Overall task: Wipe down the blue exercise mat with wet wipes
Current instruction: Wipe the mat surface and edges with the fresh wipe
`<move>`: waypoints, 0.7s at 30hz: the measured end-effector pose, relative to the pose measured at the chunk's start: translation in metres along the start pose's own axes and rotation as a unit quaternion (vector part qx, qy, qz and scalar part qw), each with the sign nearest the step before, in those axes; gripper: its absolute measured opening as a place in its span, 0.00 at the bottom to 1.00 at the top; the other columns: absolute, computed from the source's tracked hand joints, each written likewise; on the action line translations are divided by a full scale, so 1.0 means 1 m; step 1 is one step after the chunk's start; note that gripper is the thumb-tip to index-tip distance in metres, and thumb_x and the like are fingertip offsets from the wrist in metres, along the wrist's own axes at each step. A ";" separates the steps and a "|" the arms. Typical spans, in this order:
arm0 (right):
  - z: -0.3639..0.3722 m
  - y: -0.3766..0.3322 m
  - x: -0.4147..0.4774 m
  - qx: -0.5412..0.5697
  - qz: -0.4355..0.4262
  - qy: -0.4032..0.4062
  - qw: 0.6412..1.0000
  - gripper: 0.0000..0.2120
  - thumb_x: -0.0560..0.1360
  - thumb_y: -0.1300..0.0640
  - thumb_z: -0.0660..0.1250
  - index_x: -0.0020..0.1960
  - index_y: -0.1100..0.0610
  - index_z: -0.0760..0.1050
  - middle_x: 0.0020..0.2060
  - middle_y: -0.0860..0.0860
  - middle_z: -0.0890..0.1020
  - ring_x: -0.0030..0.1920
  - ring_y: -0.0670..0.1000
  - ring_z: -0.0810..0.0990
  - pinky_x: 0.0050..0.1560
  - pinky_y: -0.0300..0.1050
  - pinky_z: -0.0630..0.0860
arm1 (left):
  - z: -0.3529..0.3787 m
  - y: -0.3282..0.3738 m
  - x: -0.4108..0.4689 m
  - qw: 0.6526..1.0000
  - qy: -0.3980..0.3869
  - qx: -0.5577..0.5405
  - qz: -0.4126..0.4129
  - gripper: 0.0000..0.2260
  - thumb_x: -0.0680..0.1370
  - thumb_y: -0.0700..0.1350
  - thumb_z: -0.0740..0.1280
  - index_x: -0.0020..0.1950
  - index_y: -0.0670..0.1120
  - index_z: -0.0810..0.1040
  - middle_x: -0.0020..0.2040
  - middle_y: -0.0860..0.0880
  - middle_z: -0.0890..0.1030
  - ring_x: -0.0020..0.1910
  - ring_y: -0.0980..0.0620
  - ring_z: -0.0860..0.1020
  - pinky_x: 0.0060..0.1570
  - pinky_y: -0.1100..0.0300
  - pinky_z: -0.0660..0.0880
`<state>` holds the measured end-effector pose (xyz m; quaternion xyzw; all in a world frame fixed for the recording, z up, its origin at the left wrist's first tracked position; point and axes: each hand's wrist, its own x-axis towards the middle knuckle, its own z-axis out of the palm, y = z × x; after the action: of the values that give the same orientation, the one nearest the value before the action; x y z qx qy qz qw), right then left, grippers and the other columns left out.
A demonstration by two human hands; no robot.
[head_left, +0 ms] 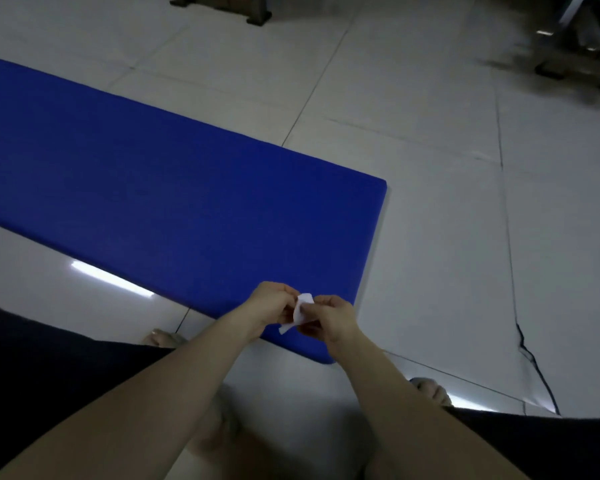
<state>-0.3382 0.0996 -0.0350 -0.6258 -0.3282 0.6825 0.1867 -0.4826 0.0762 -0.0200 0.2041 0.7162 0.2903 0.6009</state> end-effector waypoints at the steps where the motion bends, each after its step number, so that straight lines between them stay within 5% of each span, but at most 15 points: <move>1: -0.002 0.011 0.000 -0.006 0.001 0.006 1.000 0.10 0.75 0.62 0.74 0.54 0.64 0.78 0.45 0.62 0.85 0.43 0.59 0.87 0.38 0.47 0.83 | 0.002 -0.003 0.000 1.000 -0.026 0.001 -0.015 0.11 0.77 0.32 0.64 0.51 0.41 0.84 0.49 0.39 0.86 0.49 0.44 0.85 0.51 0.54 0.83; 5: -0.021 0.035 0.005 -0.065 0.006 0.068 0.996 0.06 0.77 0.64 0.72 0.47 0.68 0.79 0.39 0.62 0.83 0.34 0.56 0.84 0.30 0.44 0.80 | 0.005 -0.029 0.019 0.992 -0.059 -0.007 -0.112 0.10 0.79 0.39 0.66 0.58 0.39 0.81 0.49 0.40 0.86 0.49 0.43 0.86 0.57 0.49 0.81; 9: -0.051 0.043 0.025 -0.152 0.008 0.130 0.980 0.02 0.76 0.63 0.71 0.44 0.61 0.80 0.40 0.58 0.85 0.35 0.58 0.86 0.39 0.56 0.85 | -0.017 -0.076 0.047 0.967 0.134 -0.061 -0.207 0.15 0.80 0.44 0.66 0.63 0.38 0.74 0.50 0.38 0.81 0.44 0.43 0.80 0.48 0.50 0.78; 12: -0.058 0.048 0.029 -0.217 0.000 0.162 0.963 0.04 0.76 0.60 0.70 0.42 0.55 0.78 0.38 0.52 0.84 0.38 0.54 0.85 0.44 0.56 0.84 | -0.031 -0.091 0.064 0.937 0.194 -0.129 -0.259 0.17 0.80 0.49 0.69 0.61 0.39 0.73 0.51 0.40 0.77 0.44 0.44 0.77 0.48 0.50 0.78; 17: -0.055 0.062 0.029 -0.268 -0.016 0.156 0.950 0.05 0.79 0.60 0.66 0.45 0.54 0.77 0.33 0.48 0.83 0.32 0.45 0.83 0.39 0.45 0.83 | -0.030 -0.089 0.099 0.910 0.217 -0.286 -0.206 0.19 0.77 0.47 0.75 0.65 0.44 0.73 0.60 0.48 0.78 0.56 0.45 0.78 0.62 0.49 0.77; 19: -0.051 0.062 0.033 -0.274 -0.025 0.149 0.950 0.04 0.79 0.60 0.65 0.46 0.56 0.76 0.32 0.47 0.81 0.27 0.40 0.80 0.32 0.37 0.78 | -0.031 -0.099 0.106 0.913 0.223 -0.283 -0.192 0.24 0.76 0.47 0.76 0.69 0.44 0.73 0.64 0.48 0.77 0.59 0.44 0.78 0.65 0.48 0.75; 21: -0.043 0.059 0.036 -0.254 -0.031 0.135 0.957 0.04 0.79 0.60 0.64 0.47 0.57 0.76 0.38 0.51 0.83 0.29 0.43 0.83 0.35 0.38 0.81 | -0.032 -0.111 0.112 0.914 0.236 -0.275 -0.183 0.25 0.74 0.48 0.77 0.69 0.44 0.75 0.64 0.48 0.78 0.59 0.44 0.78 0.66 0.48 0.75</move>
<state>-0.2919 0.0905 -0.1018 -0.7283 -0.4819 0.4797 0.0850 -0.5293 0.0597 -0.1729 -0.1777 0.7539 0.4004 0.4896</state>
